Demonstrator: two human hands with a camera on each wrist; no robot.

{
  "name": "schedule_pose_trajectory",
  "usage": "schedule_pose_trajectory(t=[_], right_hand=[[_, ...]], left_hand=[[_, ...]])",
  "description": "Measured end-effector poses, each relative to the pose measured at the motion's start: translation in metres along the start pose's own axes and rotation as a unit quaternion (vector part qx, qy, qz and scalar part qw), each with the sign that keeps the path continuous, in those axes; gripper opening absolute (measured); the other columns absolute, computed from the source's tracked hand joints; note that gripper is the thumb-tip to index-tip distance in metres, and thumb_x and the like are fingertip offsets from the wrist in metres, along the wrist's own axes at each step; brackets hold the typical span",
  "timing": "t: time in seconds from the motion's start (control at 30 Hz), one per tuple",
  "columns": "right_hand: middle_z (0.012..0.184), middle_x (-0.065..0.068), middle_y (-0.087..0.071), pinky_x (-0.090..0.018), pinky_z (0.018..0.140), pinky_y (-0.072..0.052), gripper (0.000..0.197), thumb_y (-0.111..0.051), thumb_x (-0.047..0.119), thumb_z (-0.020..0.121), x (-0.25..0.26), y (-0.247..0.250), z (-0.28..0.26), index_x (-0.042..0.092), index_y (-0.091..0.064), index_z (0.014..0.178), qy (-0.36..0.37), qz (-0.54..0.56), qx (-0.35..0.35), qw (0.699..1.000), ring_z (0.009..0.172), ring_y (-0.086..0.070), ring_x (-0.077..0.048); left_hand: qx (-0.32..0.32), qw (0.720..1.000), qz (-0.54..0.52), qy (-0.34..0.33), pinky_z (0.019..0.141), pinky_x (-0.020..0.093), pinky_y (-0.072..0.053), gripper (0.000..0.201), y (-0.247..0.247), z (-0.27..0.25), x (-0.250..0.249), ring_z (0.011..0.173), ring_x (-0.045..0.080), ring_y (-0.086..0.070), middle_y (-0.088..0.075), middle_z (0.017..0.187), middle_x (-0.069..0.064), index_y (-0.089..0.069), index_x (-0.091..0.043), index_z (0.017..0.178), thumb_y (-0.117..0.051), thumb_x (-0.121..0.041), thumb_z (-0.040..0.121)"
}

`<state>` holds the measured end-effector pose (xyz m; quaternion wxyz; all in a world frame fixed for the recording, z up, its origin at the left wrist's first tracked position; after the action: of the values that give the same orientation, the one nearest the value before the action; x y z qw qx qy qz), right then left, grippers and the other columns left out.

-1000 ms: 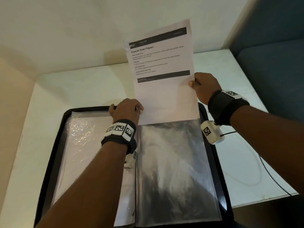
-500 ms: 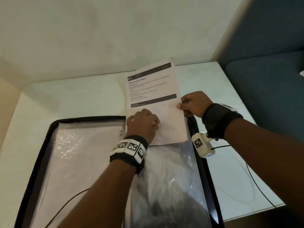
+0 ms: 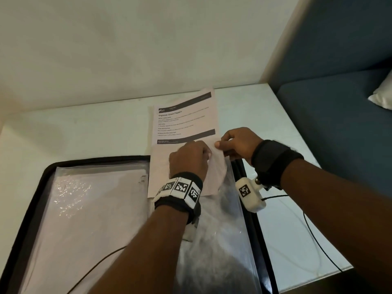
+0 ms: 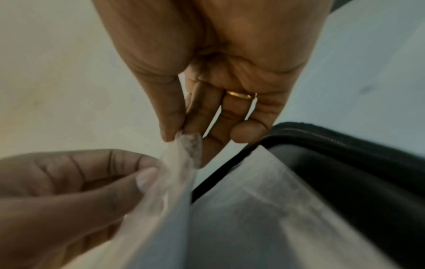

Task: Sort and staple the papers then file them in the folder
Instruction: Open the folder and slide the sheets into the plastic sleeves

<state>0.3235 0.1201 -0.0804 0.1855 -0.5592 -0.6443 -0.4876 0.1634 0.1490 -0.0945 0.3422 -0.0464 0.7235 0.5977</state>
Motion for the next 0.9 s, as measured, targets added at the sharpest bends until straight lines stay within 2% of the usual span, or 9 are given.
schedule_pose_trajectory(t=[0.07,0.2,0.27,0.37,0.5,0.63,0.7,0.8,0.9], right_hand=[[0.086,-0.012,-0.071,-0.040,0.077,-0.059,0.018,-0.074,0.021,0.086,0.004,0.002,-0.001,0.009,-0.062,0.080,-0.001,-0.059,0.020,0.998,0.075,-0.068,-0.024],[0.097,-0.017,-0.072,-0.044,0.084,-0.059,0.017,-0.074,0.022,0.086,0.004,0.005,-0.006,0.009,-0.064,0.083,-0.029,-0.073,0.058,0.995,0.090,-0.069,-0.034],[0.096,-0.016,-0.072,-0.044,0.085,-0.059,0.015,-0.073,0.021,0.087,0.004,0.005,-0.005,0.010,-0.064,0.084,-0.039,-0.066,0.037,0.996,0.091,-0.070,-0.033],[0.092,-0.016,-0.072,-0.041,0.077,-0.061,0.014,-0.072,0.017,0.088,0.008,0.004,-0.002,0.010,-0.061,0.083,-0.036,-0.032,-0.016,0.999,0.082,-0.072,-0.030],[0.085,-0.010,-0.069,-0.028,0.065,-0.060,0.014,-0.073,0.018,0.087,0.016,0.002,0.000,0.011,-0.061,0.085,0.025,-0.063,-0.053,0.996,0.074,-0.071,-0.024],[0.088,-0.014,-0.068,-0.044,0.084,-0.059,0.013,-0.070,0.015,0.088,0.016,-0.002,0.000,0.013,-0.061,0.081,0.007,-0.115,0.005,0.993,0.090,-0.069,-0.035],[0.095,-0.019,-0.069,-0.049,0.088,-0.057,0.009,-0.069,0.012,0.089,0.015,-0.001,-0.001,0.009,-0.062,0.083,-0.015,-0.108,0.029,0.994,0.092,-0.069,-0.036],[0.092,-0.014,-0.070,-0.044,0.088,-0.057,0.005,-0.068,0.010,0.087,0.016,0.005,-0.002,0.009,-0.063,0.085,-0.049,-0.091,0.056,0.993,0.086,-0.069,-0.030],[0.087,-0.008,-0.069,-0.040,0.085,-0.057,0.005,-0.068,0.016,0.089,0.013,0.004,-0.002,0.012,-0.064,0.090,-0.088,-0.088,0.083,0.989,0.085,-0.067,-0.026]], left_hand=[[-0.007,1.000,0.005,0.001,0.089,0.036,-0.037,0.014,0.003,0.000,-0.001,0.089,0.013,-0.055,-0.061,0.089,-0.013,-0.056,-0.033,0.084,-0.054,-0.025,0.096],[0.012,1.000,0.016,0.016,0.092,0.038,-0.040,0.017,0.001,0.002,0.003,0.082,0.011,-0.053,-0.054,0.078,-0.016,-0.054,-0.033,0.078,-0.056,-0.027,0.093],[0.058,0.998,0.002,0.015,0.093,0.039,-0.038,0.017,-0.002,0.003,0.004,0.085,0.011,-0.054,-0.054,0.079,-0.016,-0.052,-0.033,0.076,-0.059,-0.035,0.091],[0.120,0.993,-0.006,-0.006,0.095,0.040,-0.037,0.011,-0.003,0.004,0.001,0.093,0.011,-0.053,-0.057,0.092,-0.018,-0.053,-0.037,0.087,-0.060,-0.046,0.090],[0.107,0.994,-0.022,-0.023,0.093,0.040,-0.035,0.009,0.001,0.006,-0.005,0.095,0.016,-0.055,-0.056,0.093,-0.013,-0.052,-0.035,0.088,-0.051,-0.036,0.097],[0.061,0.997,0.003,-0.036,0.093,0.040,-0.040,0.011,0.002,0.004,-0.012,0.095,0.019,-0.060,-0.065,0.096,-0.008,-0.063,-0.032,0.097,-0.052,-0.035,0.097],[0.016,0.999,0.004,-0.032,0.093,0.038,-0.039,0.013,0.004,0.003,-0.013,0.094,0.018,-0.060,-0.066,0.097,-0.008,-0.065,-0.032,0.098,-0.052,-0.034,0.097],[0.013,0.999,0.005,-0.030,0.095,0.040,-0.039,0.010,0.005,0.004,-0.013,0.091,0.016,-0.059,-0.065,0.093,-0.011,-0.063,-0.033,0.087,-0.055,-0.032,0.094],[0.079,0.997,0.014,-0.003,0.106,0.049,-0.034,0.013,0.003,0.005,-0.002,0.090,0.014,-0.057,-0.059,0.086,-0.016,-0.059,-0.034,0.082,-0.056,-0.028,0.093]])
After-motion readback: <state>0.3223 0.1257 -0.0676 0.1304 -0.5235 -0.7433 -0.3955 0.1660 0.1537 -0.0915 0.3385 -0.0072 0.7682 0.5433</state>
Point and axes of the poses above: each hand's wrist, its own z-axis towards the middle knuckle, its own y-axis out of the back of the hand, x = y × z, the point moved 2 cm from there along z, towards the middle knuckle
